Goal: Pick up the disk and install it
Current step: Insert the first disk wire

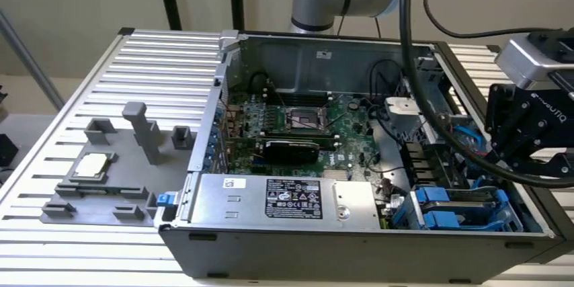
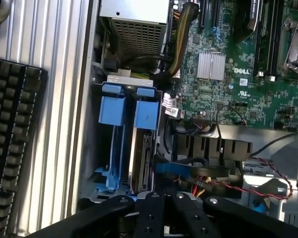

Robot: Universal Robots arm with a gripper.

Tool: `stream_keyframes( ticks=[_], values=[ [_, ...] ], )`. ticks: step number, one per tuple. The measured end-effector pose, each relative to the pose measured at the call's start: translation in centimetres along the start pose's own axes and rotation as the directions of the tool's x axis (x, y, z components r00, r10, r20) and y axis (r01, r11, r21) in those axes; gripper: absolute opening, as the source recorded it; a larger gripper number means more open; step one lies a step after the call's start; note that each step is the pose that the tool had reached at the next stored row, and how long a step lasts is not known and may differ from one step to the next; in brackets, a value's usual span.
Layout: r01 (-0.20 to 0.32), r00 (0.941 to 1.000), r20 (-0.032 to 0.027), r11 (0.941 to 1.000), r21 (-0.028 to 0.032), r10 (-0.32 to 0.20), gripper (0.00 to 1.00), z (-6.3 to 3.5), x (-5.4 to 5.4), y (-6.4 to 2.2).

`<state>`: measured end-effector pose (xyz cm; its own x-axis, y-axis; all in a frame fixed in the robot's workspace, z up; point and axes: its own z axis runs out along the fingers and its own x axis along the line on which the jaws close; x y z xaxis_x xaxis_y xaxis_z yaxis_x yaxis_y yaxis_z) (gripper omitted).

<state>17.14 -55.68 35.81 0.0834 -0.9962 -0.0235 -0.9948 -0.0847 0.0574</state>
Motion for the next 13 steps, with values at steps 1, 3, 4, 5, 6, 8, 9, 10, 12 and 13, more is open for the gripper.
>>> stream_keyframes(
  ticks=[1, 3, 4, 5, 6, 8, 9, 10, 12, 13],
  values=[
    [0.0, 1.0, -0.0002, 1.0, 0.0, 0.0, 0.0, 0.16, -0.1, -0.02],
    [0.0, 1.0, -0.0003, 1.0, 0.0, 0.0, 0.0, 0.33, -0.4, -0.05],
    [0.0, 1.0, -0.0003, 1.0, -0.0001, 0.0, 0.0, 0.34, -0.6, -0.06],
    [0.0, 1.0, -0.0004, 1.0, 0.0, 0.0, 0.0, 0.36, -0.8, -0.05],
    [0.0, 1.0, -0.0006, 1.0, -0.0001, 0.0, 0.0, 0.38, -1.0, -0.01],
    [0.001, 1.0, -0.0009, 1.0, -0.0001, -0.001, 0.0, 0.42, -1.4, 0.21],
    [0.002, 1.0, -0.001, 1.0, -0.0002, -0.002, 0.0, 0.43, -1.4, 0.4],
    [0.002, 1.0, -0.0012, 1.0, -0.0002, -0.002, 0.0, 0.44, -1.5, 0.65],
    [0.004, 1.0, -0.0011, 1.0, -0.0002, -0.004, 0.0, 0.48, -1.5, 1.2],
    [0.004, 1.0, -0.0012, 1.0, -0.0002, -0.004, 0.0, 0.49, -1.5, 1.47]
  ],
)
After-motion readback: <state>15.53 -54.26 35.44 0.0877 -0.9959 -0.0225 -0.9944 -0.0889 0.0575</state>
